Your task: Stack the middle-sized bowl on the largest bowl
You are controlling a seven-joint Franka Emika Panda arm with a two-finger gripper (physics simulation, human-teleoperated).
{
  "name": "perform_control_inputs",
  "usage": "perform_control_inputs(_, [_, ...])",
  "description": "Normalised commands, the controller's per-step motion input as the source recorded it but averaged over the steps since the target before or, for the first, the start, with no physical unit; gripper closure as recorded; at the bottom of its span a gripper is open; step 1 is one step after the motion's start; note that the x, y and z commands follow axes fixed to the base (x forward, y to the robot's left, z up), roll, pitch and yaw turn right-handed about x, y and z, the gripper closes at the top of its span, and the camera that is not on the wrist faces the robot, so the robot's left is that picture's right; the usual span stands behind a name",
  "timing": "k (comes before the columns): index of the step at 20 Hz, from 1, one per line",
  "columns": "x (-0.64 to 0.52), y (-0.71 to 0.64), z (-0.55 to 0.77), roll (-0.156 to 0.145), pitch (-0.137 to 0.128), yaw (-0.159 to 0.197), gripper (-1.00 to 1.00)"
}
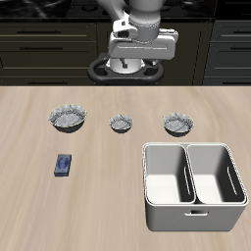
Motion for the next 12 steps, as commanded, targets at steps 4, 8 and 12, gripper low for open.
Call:
perform_control_inputs(4, [-0.01, 0.36, -0.01, 0.052, -0.002, -0.006, -1.0])
perform_control_inputs(8, [0.0, 0.37, -0.01, 0.039, -0.006, -0.004, -1.0])
perform_control_inputs(12, [0.03, 0.19, 0.02, 0.023, -0.004, -0.032, -1.0])
